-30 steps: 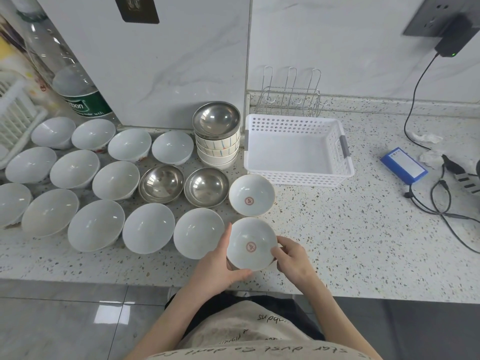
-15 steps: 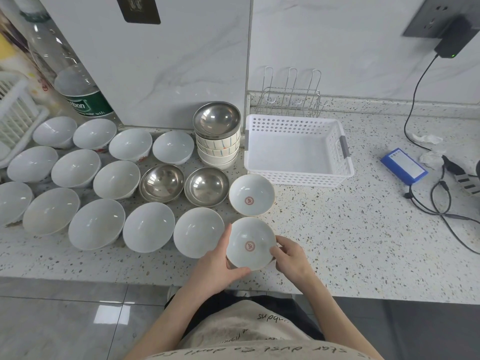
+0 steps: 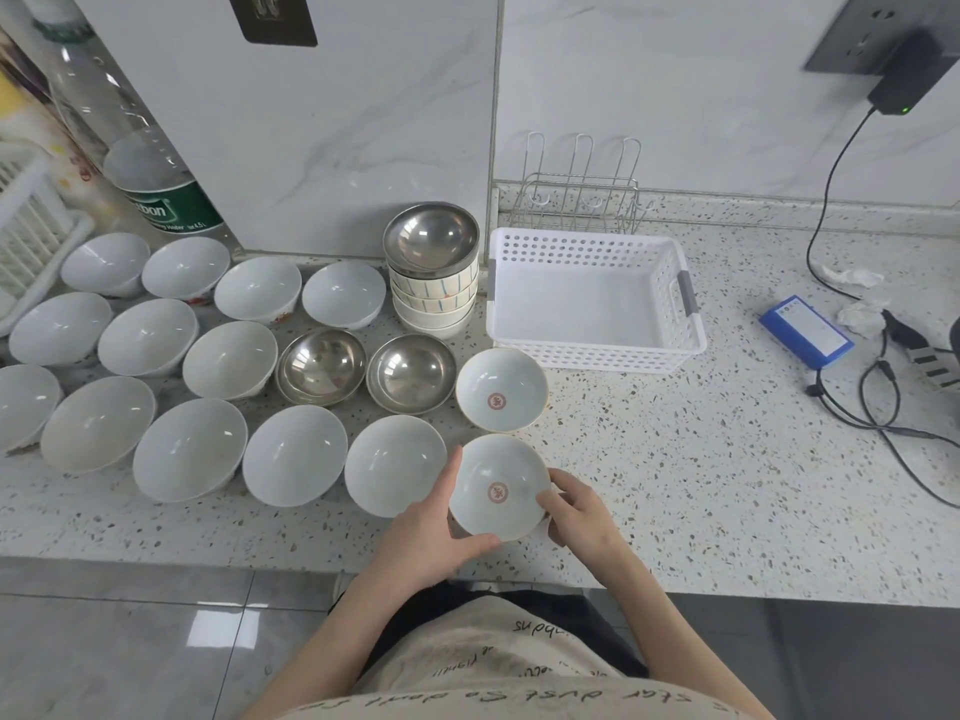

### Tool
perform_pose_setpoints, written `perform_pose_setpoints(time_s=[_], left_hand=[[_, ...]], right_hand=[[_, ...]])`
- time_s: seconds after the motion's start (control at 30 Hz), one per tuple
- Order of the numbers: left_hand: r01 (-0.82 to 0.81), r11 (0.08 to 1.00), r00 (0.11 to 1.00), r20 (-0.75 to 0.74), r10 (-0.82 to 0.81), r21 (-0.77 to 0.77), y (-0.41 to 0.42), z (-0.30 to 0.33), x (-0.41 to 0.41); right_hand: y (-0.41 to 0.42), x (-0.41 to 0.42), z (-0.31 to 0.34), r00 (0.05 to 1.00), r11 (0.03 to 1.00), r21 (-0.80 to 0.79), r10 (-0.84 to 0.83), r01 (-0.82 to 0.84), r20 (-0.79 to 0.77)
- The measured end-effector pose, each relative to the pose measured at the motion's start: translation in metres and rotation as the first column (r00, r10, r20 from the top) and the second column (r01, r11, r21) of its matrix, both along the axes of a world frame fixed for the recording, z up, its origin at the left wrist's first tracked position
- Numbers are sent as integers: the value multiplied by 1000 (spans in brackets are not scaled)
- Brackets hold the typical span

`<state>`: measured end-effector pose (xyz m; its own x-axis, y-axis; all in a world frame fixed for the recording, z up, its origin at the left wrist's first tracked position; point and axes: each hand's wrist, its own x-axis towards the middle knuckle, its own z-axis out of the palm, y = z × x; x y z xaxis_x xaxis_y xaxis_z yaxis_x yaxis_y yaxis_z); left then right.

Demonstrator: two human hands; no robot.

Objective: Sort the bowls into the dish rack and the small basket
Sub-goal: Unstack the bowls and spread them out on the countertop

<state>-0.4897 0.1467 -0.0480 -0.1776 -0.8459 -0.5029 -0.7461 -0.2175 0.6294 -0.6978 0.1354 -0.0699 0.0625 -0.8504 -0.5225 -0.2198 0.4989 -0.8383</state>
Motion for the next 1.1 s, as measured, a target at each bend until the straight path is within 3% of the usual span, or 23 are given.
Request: perform_pose_setpoints(time_s=[0.17,0.27,0.47,0.7,0.87,0.97,1.1], left_hand=[[-19,1000,1000,10,19,21,-5,-5,7],[-36,999,999,-19,37,20,-9,-4,12],[-145,989,972,-185,142,-4,-24,12,24],[-331,939,904,-313,289,-88,-91,49,63],[-417,876,891,-299,342,-240,-176,65,78],[-404,870,910,-216,353,-283,-226,68,79],[-389,885,921,-149,361,-255,-267,67,76]], right_hand=[[-2,3,-1,1000,999,17,31,-31,6],[-6,1,3,996,999,17,41,-40,-84],[-16,-15,8,956,985,-105,-159,137,-246],[-69,2,41,915,916,-215,-373,338,-153],[-110,27,70,933,917,-262,-340,301,-116],[-126,41,78,943,928,-247,-314,280,-110],[-131,55,80,954,946,-211,-275,246,-118]])
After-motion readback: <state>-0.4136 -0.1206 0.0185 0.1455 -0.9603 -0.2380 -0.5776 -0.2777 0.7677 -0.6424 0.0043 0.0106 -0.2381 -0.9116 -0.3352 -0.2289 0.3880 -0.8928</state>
